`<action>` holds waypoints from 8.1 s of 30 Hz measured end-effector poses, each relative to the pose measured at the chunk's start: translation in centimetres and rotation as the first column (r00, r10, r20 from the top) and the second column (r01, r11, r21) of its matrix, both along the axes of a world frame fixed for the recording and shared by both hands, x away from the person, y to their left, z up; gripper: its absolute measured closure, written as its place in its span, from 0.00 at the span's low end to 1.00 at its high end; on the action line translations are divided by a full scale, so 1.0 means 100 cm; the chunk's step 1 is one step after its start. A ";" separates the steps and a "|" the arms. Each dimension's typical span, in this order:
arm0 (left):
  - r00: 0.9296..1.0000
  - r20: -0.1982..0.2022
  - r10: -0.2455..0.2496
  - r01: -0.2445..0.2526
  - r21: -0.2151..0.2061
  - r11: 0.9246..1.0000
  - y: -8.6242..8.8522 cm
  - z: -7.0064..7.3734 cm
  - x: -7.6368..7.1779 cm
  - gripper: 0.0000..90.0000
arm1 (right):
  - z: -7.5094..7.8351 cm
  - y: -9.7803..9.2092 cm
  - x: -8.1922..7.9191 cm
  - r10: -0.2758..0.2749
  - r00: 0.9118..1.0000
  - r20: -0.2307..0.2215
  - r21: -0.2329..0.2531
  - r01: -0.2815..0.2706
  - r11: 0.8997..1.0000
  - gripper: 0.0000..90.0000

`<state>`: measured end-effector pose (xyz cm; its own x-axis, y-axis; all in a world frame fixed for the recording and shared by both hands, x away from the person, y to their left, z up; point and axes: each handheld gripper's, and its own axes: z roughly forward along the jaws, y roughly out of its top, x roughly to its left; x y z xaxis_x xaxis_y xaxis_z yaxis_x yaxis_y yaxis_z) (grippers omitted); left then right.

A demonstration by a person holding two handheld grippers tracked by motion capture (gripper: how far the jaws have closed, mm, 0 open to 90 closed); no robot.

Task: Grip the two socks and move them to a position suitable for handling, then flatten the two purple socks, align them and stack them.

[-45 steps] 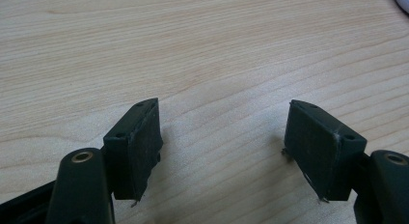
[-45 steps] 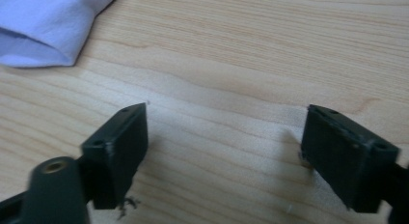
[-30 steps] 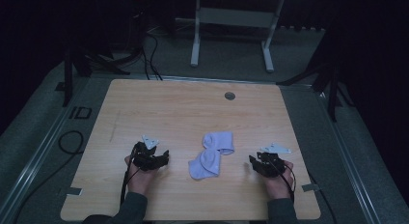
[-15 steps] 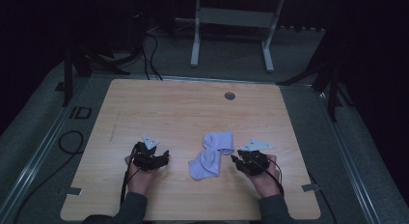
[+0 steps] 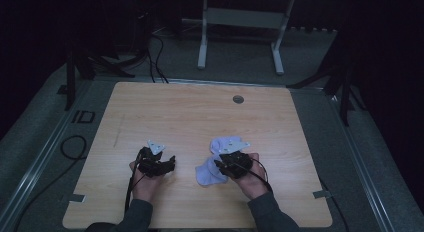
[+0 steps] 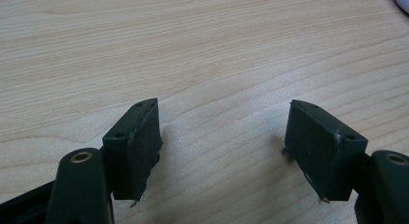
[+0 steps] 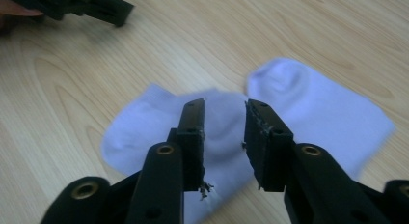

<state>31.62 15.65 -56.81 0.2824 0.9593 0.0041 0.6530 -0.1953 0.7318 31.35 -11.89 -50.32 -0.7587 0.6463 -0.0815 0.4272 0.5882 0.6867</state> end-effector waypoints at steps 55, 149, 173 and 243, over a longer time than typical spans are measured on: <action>1.000 -0.003 -0.002 0.002 0.004 1.000 0.000 0.000 0.000 0.32 | -0.003 -0.014 0.014 -0.036 0.995 -0.097 0.055 0.042 0.998 0.96; 1.000 -0.002 -0.015 0.015 0.002 1.000 -0.003 0.000 0.000 0.31 | -0.030 0.046 0.103 -0.119 0.967 -0.225 -0.171 0.081 0.982 0.78; 1.000 -0.004 -0.016 0.016 0.001 1.000 -0.003 0.000 0.000 0.30 | -0.009 0.031 0.098 -0.123 0.961 -0.248 -0.052 0.113 0.992 0.96; 1.000 -0.005 -0.014 0.014 0.001 1.000 -0.003 0.000 0.000 0.30 | -0.015 -0.131 0.077 -0.259 0.962 -0.086 -0.222 0.235 0.946 0.62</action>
<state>31.60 15.31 -56.80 0.2960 0.9552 0.0037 0.6534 -0.2053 0.7287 39.08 -24.99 -51.79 -0.5891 0.7927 -0.1570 0.6450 0.5783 0.4995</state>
